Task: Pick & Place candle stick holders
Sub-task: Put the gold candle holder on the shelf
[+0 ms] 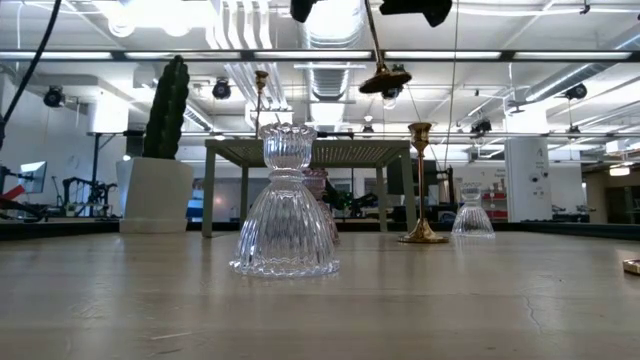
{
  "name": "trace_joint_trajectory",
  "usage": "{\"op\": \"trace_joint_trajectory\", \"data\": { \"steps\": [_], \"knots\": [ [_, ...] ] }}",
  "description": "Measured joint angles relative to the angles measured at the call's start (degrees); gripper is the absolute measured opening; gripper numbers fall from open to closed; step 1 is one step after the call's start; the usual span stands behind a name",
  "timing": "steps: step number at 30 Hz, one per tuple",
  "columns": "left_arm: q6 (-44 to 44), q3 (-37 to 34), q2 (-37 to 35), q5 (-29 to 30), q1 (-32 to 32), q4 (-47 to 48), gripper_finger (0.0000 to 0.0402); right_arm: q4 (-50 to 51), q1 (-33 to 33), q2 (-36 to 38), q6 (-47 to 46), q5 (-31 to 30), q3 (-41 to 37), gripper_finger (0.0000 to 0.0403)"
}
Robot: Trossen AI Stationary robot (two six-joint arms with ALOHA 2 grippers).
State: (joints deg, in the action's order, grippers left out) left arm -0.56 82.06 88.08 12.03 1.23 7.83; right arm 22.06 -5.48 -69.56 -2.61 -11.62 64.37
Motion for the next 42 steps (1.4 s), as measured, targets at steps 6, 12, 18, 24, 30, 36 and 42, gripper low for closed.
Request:
{"op": "trace_joint_trajectory", "data": {
  "steps": [6,12,18,24,30,36,42],
  "knots": [
    [-0.1,-0.3,-0.2,-0.7,0.0,-0.8,0.002,-4.2,0.0,0.2,1.4,-0.1,-2.0,0.012],
    [-1.0,-0.7,-0.2,-5.7,0.0,-2.6,0.002,-6.7,0.0,0.1,2.0,-0.4,-2.6,0.0122],
    [-0.9,-0.7,-0.2,-6.2,0.0,-3.5,0.002,-8.6,0.0,0.1,2.8,-0.4,-2.7,0.011],
    [-0.8,-0.7,-0.2,-7.0,0.0,-3.8,0.002,-9.5,0.0,0.1,2.8,-0.4,-2.7,0.0077],
    [-0.5,-0.7,0.0,-7.5,-0.1,-4.3,0.002,-9.5,0.0,0.1,2.5,-0.4,-2.7,0.0018],
    [0.5,-0.7,0.0,-8.1,0.0,-4.3,0.0042,-9.1,0.0,0.1,2.7,-0.4,-2.7,0.0013],
    [1.2,-0.7,-0.5,-6.9,-0.1,-3.5,0.0087,-6.3,0.0,0.8,2.9,-4.9,-2.8,0.0011]
  ]
}}
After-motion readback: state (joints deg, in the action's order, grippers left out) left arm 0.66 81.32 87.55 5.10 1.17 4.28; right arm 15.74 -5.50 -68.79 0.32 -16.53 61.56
